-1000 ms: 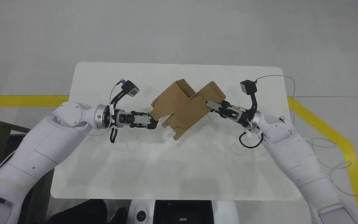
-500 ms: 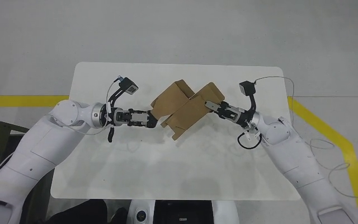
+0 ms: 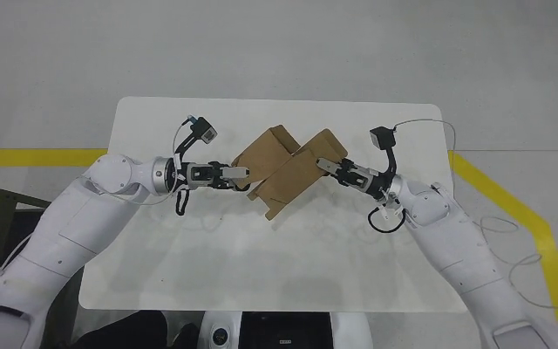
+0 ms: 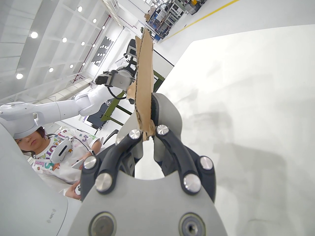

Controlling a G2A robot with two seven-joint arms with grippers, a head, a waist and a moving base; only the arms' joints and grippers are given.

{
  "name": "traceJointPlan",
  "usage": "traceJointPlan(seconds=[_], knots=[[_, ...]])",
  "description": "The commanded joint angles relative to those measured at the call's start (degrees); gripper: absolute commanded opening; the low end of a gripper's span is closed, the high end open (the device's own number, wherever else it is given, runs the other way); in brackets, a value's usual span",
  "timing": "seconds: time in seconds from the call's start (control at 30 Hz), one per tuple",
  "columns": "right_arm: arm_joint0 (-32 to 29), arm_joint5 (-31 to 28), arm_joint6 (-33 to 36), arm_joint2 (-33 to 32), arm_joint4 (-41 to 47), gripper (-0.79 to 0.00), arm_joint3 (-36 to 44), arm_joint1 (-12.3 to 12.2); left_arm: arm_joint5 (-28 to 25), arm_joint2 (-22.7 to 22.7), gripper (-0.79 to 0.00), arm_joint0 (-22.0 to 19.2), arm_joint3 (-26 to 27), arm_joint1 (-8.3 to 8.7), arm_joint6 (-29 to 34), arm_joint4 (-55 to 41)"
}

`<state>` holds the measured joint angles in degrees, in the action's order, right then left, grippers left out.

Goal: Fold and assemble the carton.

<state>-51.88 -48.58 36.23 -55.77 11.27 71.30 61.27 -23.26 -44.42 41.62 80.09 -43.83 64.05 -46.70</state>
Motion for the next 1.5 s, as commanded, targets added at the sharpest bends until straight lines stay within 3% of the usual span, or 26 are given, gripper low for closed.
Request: traceJointPlan(seconds=[0.0,0.13,0.63,0.93,1.17,1.27,1.3,1.4,1.43,1.47], knots=[[0.1,-0.1,0.1,0.1,0.1,-0.785,-0.2,0.1,0.4,0.0,-0.422,0.0,-0.5,-0.31,-0.2,0.3],[0.3,-0.3,0.4,0.2,0.2,-0.785,-0.5,0.3,1.3,0.0,-0.456,-0.2,-1.5,-0.96,-0.7,1.9],[-0.3,-0.6,1.0,-0.7,0.0,-0.785,-0.9,0.6,3.4,-1.9,-0.406,0.4,-3.5,-2.46,-1.8,5.9],[-0.5,-0.8,1.1,-1.1,-0.2,-0.785,-0.9,0.8,4.6,-4.2,-0.419,1.8,-2.8,-2.72,-1.3,6.2],[-0.5,-0.8,1.3,-1.5,-0.5,-0.785,-0.8,1.0,5.7,-4.8,-0.511,2.4,-2.5,-3.21,-1.2,8.1],[-0.6,-0.7,1.4,-1.7,-0.5,-0.785,-0.7,1.0,6.5,-4.9,-0.659,2.5,-2.7,-3.48,-1.2,8.3],[-0.6,-0.8,1.5,-1.7,-0.6,-0.785,-0.7,1.0,6.7,-5.0,-0.785,2.5,-2.8,-3.57,-1.1,8.3],[-0.7,-0.8,1.6,-1.8,-0.5,-0.785,-0.7,1.1,7.0,-5.4,-0.785,2.4,-3.0,-3.82,-1.0,8.4],[-0.7,-0.7,1.7,-1.8,-0.5,-0.64,-0.7,1.1,7.0,-5.5,-0.785,2.4,-3.1,-3.9,-0.8,8.3],[-0.7,-0.5,1.9,-1.9,-0.4,-0.406,-0.8,1.1,7.1,-5.7,-0.785,2.4,-3.2,-3.96,-0.6,8.4]])
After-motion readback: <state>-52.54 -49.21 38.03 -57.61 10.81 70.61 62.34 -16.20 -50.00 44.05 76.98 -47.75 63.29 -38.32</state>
